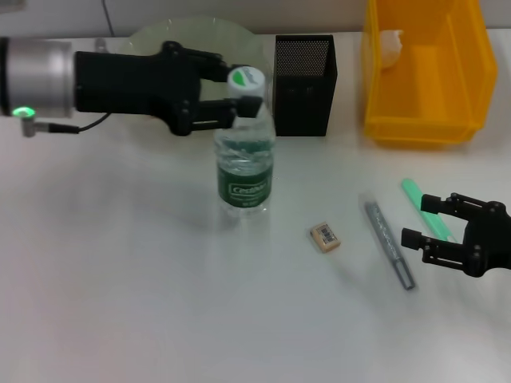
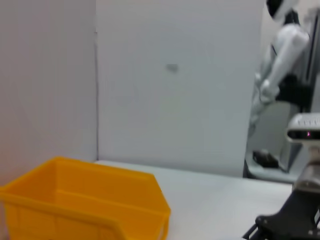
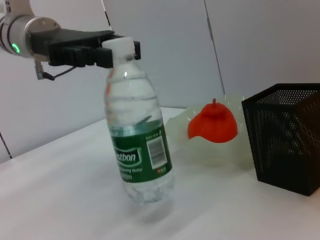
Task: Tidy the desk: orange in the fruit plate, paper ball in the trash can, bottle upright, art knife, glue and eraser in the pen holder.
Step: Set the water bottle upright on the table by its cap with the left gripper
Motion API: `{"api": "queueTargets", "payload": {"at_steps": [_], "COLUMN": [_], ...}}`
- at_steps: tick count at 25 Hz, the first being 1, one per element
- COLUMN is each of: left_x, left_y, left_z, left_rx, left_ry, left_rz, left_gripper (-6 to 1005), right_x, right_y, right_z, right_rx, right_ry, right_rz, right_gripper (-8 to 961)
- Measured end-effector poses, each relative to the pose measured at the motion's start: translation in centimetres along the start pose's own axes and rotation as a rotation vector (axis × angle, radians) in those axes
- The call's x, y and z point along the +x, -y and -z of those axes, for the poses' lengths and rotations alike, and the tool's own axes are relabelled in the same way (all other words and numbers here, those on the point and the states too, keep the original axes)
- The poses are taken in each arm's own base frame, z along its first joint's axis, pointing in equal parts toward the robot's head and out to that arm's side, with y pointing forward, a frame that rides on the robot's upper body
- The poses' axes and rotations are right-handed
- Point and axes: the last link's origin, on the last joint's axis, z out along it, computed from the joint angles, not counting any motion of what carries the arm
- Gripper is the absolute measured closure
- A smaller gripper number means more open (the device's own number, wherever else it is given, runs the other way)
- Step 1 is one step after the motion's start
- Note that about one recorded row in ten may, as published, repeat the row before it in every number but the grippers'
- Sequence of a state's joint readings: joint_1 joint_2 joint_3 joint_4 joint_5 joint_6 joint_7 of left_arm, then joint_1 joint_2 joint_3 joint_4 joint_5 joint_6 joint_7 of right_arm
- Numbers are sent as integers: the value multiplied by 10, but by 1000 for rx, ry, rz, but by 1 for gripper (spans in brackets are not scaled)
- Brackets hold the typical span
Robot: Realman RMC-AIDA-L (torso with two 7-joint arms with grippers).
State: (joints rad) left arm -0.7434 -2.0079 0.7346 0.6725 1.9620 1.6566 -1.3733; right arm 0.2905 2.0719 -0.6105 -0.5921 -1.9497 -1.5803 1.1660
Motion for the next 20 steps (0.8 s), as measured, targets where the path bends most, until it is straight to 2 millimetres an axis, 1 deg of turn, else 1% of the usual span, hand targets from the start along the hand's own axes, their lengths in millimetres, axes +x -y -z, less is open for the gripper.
{"api": "queueTargets", "payload": {"at_steps": [1, 2, 3, 4, 8, 9, 10, 12, 13, 15, 16, 17, 18, 20], "left_x": [0, -3, -3, -6, -8, -17, -21, -21, -31, -39, -39, -41, -48, -50], "left_y": [0, -2, -2, -6, -7, -13, -15, -15, -17, -17, -17, -17, -16, -15], "left_z": [0, 8, 8, 18, 22, 35, 42, 42, 54, 64, 64, 69, 81, 84], "left_rx": [0, 7, 7, 14, 17, 37, 53, 53, 101, 158, 158, 185, 264, 286], "left_ry": [0, -29, -29, -60, -70, -95, -102, -102, -115, -130, -130, -140, -172, -179], "left_rz": [0, 17, 17, 35, 42, 61, 64, 64, 70, 77, 77, 79, 83, 83], "left_gripper": [549, 549, 549, 549, 550, 550, 551, 552, 553, 553, 554, 554, 554, 554], "right_x": [0, -1, -1, -2, -3, -4, -5, -5, -6, -8, -8, -7, -7, -7], "right_y": [0, -1, -1, -2, -2, -2, -2, -3, -3, -4, -4, -5, -6, -7], "right_z": [-1, -1, -2, -2, -5, -5, -6, -7, -8, -10, -10, -11, -12, -13], "right_rx": [-3, -6, -11, -15, -25, -28, -33, -38, -42, -57, -57, -61, -68, -73], "right_ry": [2, 3, 4, 4, 3, 4, 4, 5, 6, 10, 10, 11, 14, 16], "right_rz": [1, 3, 4, 5, 11, 12, 15, 17, 19, 23, 23, 27, 37, 42], "right_gripper": [216, 217, 217, 218, 221, 222, 223, 224, 225, 226, 227, 228, 228, 230]}}
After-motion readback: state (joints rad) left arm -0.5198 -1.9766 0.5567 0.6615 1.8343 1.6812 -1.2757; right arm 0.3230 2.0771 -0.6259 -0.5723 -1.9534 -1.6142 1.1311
